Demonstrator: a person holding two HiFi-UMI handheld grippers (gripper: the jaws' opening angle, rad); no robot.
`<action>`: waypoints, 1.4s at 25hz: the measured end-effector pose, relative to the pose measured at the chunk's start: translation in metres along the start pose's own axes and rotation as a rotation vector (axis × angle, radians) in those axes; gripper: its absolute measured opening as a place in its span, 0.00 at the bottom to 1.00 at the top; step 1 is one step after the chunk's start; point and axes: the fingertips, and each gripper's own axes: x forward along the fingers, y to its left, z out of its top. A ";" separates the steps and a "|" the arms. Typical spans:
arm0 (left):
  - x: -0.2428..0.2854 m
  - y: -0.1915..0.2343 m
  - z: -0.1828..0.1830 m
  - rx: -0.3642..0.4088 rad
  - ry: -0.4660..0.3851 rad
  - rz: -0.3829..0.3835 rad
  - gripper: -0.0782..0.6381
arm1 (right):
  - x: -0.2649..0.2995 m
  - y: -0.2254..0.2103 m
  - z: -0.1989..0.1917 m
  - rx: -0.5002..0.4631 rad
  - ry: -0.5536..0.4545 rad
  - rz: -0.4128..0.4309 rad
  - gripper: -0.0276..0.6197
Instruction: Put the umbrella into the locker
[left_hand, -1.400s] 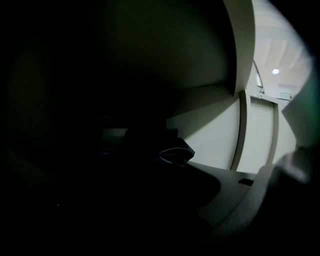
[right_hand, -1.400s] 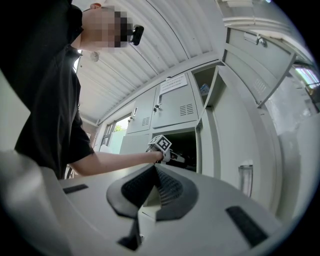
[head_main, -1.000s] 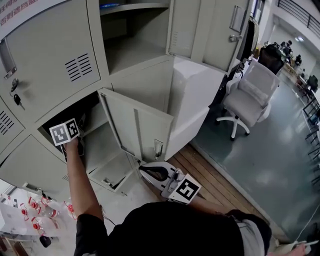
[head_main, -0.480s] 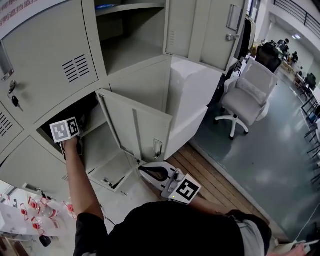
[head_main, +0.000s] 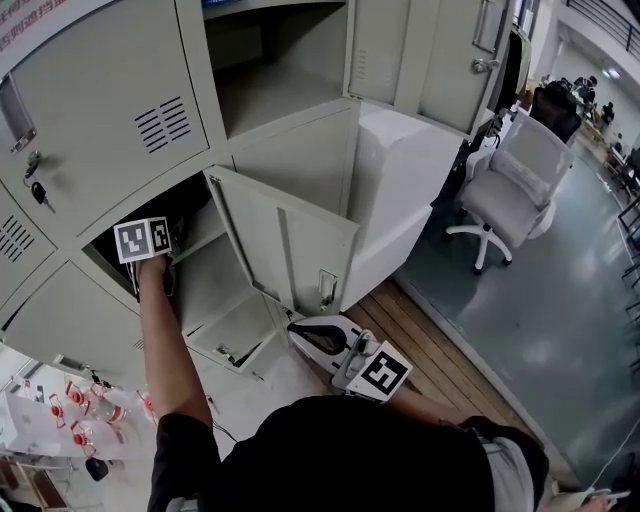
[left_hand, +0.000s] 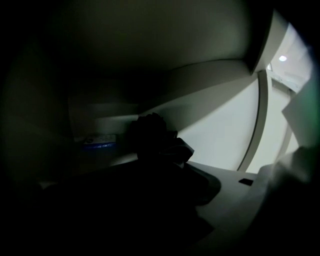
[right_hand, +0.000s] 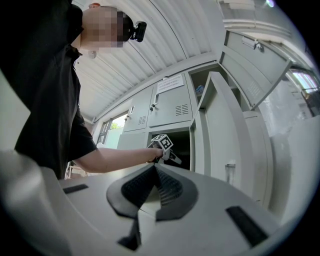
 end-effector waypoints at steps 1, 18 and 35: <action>0.001 0.000 0.000 0.005 0.007 0.003 0.44 | 0.000 0.000 0.000 0.003 -0.002 -0.001 0.06; -0.021 -0.007 0.008 0.090 -0.081 0.056 0.50 | -0.003 0.000 -0.002 0.027 -0.010 0.051 0.06; -0.192 -0.156 -0.001 0.295 -0.704 -0.085 0.33 | -0.004 -0.005 -0.019 0.074 0.015 0.207 0.06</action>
